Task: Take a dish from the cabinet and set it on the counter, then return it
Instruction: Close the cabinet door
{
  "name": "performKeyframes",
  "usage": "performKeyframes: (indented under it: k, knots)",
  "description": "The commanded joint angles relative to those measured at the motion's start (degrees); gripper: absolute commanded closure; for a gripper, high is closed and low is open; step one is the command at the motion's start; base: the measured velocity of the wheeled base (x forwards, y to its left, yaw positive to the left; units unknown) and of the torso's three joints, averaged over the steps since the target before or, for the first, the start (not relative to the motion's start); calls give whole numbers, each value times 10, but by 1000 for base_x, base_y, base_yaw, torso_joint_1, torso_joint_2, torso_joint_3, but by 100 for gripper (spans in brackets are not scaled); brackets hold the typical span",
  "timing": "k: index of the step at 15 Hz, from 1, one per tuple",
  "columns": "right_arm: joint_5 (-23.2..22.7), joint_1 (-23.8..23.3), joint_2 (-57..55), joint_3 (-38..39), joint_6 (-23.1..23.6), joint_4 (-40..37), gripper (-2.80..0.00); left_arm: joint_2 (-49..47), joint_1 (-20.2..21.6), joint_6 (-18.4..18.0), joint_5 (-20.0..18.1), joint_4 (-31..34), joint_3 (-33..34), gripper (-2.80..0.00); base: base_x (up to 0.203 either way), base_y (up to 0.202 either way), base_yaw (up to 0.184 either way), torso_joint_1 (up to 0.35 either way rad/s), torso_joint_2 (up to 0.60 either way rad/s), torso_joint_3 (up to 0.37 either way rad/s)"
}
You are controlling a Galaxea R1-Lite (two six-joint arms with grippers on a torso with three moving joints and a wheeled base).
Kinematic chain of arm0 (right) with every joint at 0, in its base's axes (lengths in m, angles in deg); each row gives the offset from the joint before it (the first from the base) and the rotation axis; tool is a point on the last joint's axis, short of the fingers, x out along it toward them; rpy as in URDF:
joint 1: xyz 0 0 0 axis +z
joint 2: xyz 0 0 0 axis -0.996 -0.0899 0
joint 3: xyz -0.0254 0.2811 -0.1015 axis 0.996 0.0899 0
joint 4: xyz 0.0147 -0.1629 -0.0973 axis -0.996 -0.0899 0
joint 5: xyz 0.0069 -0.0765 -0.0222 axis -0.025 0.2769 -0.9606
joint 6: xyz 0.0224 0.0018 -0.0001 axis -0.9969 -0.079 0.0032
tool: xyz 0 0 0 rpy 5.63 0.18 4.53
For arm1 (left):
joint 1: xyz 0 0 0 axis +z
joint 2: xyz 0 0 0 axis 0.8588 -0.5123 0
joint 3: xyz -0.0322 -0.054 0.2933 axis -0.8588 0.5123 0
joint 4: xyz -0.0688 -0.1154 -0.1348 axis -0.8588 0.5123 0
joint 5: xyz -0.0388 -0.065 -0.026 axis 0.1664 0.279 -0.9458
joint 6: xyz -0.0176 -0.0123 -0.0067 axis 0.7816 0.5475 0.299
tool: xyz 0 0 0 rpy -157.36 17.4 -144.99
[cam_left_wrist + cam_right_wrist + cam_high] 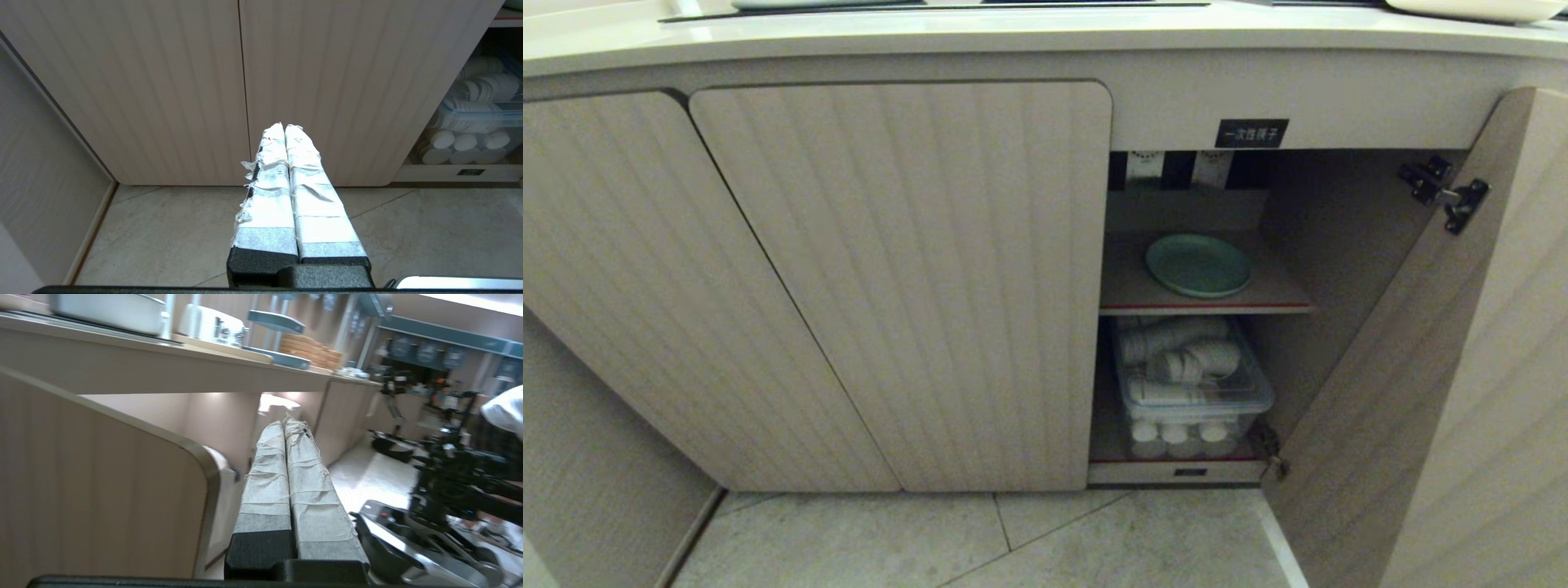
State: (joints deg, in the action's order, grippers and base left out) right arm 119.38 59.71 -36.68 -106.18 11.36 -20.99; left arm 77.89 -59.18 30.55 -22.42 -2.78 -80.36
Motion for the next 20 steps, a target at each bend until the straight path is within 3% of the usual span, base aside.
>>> performKeyframes:
  k: [1,6,20]
  knots:
    - [2,-29,-7,-2,1,1,0,0,0,0,0,0,0,0,0,0,0,0,0,0]
    - [13,-46,-7,17,-16,-43,0,0,0,0,0,0,0,0,0,0,0,0,0,0]
    - [30,-183,-69,16,-106,-173,0,0,0,0,0,0,0,0,0,0,0,0,0,0]
